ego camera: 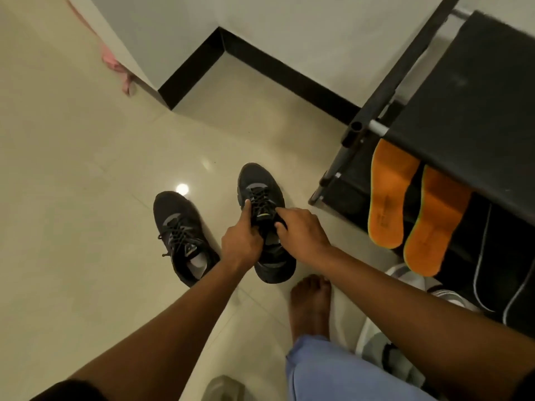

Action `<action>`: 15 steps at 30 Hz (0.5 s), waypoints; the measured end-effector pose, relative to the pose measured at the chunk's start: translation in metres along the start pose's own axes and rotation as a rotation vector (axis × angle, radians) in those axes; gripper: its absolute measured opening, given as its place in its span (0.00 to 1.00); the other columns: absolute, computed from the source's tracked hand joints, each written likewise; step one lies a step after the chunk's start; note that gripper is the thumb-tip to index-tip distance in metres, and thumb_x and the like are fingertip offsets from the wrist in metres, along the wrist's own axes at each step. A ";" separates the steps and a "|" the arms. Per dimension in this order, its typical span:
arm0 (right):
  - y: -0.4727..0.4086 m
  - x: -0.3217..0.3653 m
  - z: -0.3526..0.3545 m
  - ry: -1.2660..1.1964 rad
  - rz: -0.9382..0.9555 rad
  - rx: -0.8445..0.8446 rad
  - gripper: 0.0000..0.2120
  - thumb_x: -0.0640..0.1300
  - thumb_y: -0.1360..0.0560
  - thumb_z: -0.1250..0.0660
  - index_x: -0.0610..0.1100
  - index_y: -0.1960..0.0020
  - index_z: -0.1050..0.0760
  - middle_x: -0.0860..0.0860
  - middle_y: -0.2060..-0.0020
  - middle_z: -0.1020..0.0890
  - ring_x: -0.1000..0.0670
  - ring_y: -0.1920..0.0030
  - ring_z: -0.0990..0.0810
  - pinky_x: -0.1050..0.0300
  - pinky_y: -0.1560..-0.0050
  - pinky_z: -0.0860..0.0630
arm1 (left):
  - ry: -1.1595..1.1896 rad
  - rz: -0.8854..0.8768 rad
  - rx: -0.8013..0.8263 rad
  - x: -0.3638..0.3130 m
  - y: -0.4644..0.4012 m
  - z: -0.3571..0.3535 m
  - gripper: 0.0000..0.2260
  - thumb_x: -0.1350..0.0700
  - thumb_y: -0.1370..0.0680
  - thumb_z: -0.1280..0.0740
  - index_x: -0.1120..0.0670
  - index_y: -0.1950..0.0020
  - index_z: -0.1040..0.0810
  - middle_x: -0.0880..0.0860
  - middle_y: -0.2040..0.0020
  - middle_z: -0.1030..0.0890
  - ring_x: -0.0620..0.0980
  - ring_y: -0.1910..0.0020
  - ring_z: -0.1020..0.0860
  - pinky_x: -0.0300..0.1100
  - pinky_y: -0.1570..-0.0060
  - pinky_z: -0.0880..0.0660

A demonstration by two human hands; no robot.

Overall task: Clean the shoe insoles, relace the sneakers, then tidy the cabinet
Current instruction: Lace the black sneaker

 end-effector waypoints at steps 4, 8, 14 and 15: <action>-0.004 -0.014 -0.028 -0.011 -0.046 0.092 0.17 0.46 0.17 0.36 0.45 0.29 0.26 0.45 0.39 0.18 0.43 0.40 0.19 0.49 0.39 0.20 | 0.058 0.026 0.087 0.025 -0.006 -0.024 0.31 0.56 0.15 0.43 0.40 0.16 0.53 0.60 0.35 0.19 0.59 0.44 0.18 0.55 0.41 0.20; -0.001 -0.019 -0.046 -0.051 -0.079 0.121 0.19 0.46 0.19 0.32 0.47 0.29 0.27 0.46 0.38 0.19 0.44 0.39 0.19 0.51 0.41 0.19 | 0.106 0.018 0.160 0.038 0.004 -0.025 0.35 0.61 0.18 0.40 0.41 0.16 0.52 0.56 0.27 0.24 0.57 0.37 0.20 0.51 0.38 0.20; 0.004 0.012 -0.063 -0.027 0.058 -0.038 0.19 0.41 0.21 0.33 0.49 0.31 0.26 0.49 0.37 0.23 0.46 0.39 0.23 0.50 0.41 0.20 | 0.150 -0.026 -0.073 0.058 0.031 0.001 0.19 0.57 0.18 0.36 0.46 0.27 0.26 0.48 0.34 0.19 0.46 0.42 0.19 0.46 0.41 0.20; 0.004 0.022 -0.066 -0.020 0.126 -0.057 0.19 0.40 0.22 0.33 0.48 0.32 0.25 0.49 0.38 0.23 0.46 0.40 0.24 0.50 0.42 0.21 | 0.145 -0.037 -0.188 0.064 0.035 0.009 0.15 0.57 0.18 0.36 0.46 0.32 0.22 0.47 0.38 0.17 0.43 0.46 0.19 0.45 0.43 0.20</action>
Point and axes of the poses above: each hand's wrist, its own y-axis away from the middle knuckle, its own z-axis out of the back of the hand, x = y × z, the point moved 1 cm from there along -y, towards the middle knuckle
